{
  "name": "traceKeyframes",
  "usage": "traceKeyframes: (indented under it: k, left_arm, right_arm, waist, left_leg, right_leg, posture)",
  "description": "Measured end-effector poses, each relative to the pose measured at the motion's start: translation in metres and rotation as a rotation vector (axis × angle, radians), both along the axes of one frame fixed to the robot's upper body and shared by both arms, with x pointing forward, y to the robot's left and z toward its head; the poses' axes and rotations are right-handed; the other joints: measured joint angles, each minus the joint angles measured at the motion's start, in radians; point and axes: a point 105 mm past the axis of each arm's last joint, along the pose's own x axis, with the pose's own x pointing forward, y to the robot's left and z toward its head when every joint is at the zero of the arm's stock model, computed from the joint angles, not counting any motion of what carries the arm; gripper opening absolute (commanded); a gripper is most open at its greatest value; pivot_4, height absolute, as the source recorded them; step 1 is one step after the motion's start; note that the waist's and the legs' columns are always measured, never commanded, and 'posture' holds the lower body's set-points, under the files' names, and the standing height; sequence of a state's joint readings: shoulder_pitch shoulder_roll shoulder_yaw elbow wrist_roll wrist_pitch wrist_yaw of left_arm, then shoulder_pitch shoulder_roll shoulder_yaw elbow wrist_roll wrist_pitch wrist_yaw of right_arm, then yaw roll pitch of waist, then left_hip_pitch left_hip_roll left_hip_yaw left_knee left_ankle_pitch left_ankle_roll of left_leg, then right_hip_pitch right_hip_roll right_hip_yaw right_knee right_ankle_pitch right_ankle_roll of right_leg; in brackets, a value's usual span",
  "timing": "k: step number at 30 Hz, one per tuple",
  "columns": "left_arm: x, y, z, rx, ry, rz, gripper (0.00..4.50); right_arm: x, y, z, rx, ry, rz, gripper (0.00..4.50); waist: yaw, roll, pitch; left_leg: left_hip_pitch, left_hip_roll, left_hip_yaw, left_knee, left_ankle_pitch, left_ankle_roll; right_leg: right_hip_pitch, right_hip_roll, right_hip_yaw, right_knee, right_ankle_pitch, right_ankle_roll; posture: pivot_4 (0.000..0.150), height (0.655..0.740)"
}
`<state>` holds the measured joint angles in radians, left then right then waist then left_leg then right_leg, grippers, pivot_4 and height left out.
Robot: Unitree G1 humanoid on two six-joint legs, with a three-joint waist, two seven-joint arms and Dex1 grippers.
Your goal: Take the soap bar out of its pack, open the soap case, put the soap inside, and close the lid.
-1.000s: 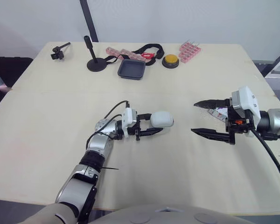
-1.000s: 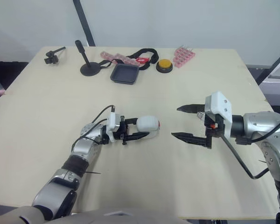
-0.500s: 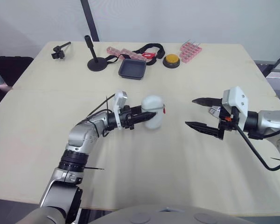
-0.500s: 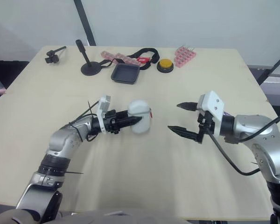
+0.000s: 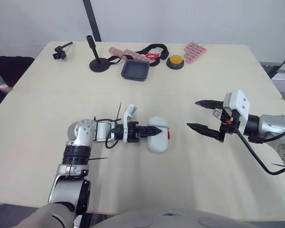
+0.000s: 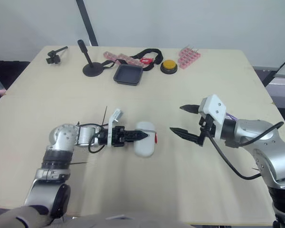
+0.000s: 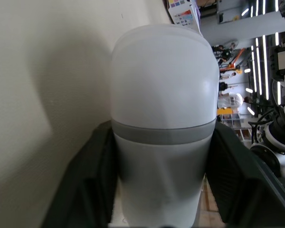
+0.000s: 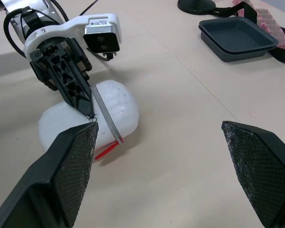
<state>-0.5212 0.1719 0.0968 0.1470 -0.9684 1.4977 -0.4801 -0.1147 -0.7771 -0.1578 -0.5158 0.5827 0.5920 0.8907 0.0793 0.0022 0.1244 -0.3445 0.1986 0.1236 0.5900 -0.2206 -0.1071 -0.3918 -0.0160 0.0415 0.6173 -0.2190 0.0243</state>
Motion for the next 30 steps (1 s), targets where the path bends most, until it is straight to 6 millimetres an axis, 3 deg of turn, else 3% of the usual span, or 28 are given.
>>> traceKeyframes:
  k: [3, 8, 12, 15, 20, 23, 26, 30]
  left_arm:
    - [-0.003, 0.002, 0.002, 0.009, 0.029, -0.013, 4.44]
    - [0.002, 0.028, 0.021, 0.029, -0.035, 0.017, 4.44]
    - [-0.002, 0.054, 0.050, 0.082, -0.194, 0.025, 4.44]
    - [-0.015, 0.073, 0.064, 0.235, -0.399, 0.013, 4.44]
    - [-0.025, 0.088, 0.043, 0.433, -0.780, 0.007, 4.44]
    - [-0.028, 0.097, 0.029, 0.463, -1.048, 0.020, 4.44]
    - [-0.028, 0.109, 0.028, 0.478, -1.159, 0.054, 4.44]
    - [-0.029, 0.118, 0.039, 0.443, -1.252, 0.111, 4.44]
  right_arm:
    - [0.001, 0.003, -0.003, 0.008, 0.003, -0.002, 4.50]
    - [0.000, 0.007, -0.005, 0.014, 0.010, 0.004, 4.50]
    - [0.001, 0.008, -0.004, 0.015, 0.002, 0.002, 4.50]
    - [0.002, 0.011, -0.003, 0.011, -0.020, 0.006, 4.50]
    - [0.008, 0.008, -0.015, -0.040, -0.041, -0.038, 4.50]
    - [0.005, 0.000, -0.038, -0.106, -0.027, -0.067, 4.50]
    - [-0.002, -0.006, -0.064, -0.151, 0.030, -0.087, 4.50]
    - [-0.004, -0.006, -0.066, -0.135, 0.022, -0.091, 4.50]
  waist:
    - [-0.005, 0.000, 0.000]
    - [-0.006, 0.000, 0.001]
    - [-0.004, 0.000, 0.002]
    - [-0.005, 0.000, 0.002]
    - [-0.007, 0.000, 0.002]
    - [-0.003, -0.001, 0.002]
    - [-0.004, 0.000, 0.002]
    - [-0.017, -0.001, 0.002]
  left_leg:
    - [0.000, 0.000, 0.000, 0.000, 0.000, 0.000]
    - [0.000, 0.000, -0.001, -0.001, 0.000, -0.001]
    - [0.000, 0.000, -0.001, -0.001, -0.001, -0.002]
    - [-0.001, 0.001, -0.001, -0.004, -0.001, -0.002]
    - [0.001, 0.001, -0.001, -0.009, -0.001, -0.002]
    - [-0.002, 0.002, -0.003, -0.010, -0.001, -0.001]
    - [-0.002, 0.001, -0.004, -0.010, -0.001, -0.002]
    - [0.002, 0.001, -0.003, -0.010, -0.001, -0.003]
  right_leg:
    - [0.000, 0.001, 0.000, 0.000, 0.000, 0.000]
    - [0.000, 0.001, 0.000, 0.000, 0.000, 0.000]
    - [0.000, 0.000, -0.001, -0.002, 0.000, 0.000]
    - [0.000, 0.000, -0.002, -0.005, 0.000, 0.000]
    - [0.003, 0.000, -0.004, -0.011, 0.000, 0.001]
    - [0.003, 0.000, -0.008, -0.014, 0.000, 0.001]
    - [0.002, 0.000, -0.008, -0.013, 0.000, 0.001]
    - [0.003, 0.000, -0.007, -0.008, -0.001, 0.001]
  posture:
    - [0.150, 0.7400]
    - [0.150, 0.7400]
    - [0.150, 0.7400]
    - [0.150, 0.7400]
    - [0.150, 0.7400]
    - [0.150, 0.7400]
    - [0.150, 0.7400]
    - [0.150, 0.7400]
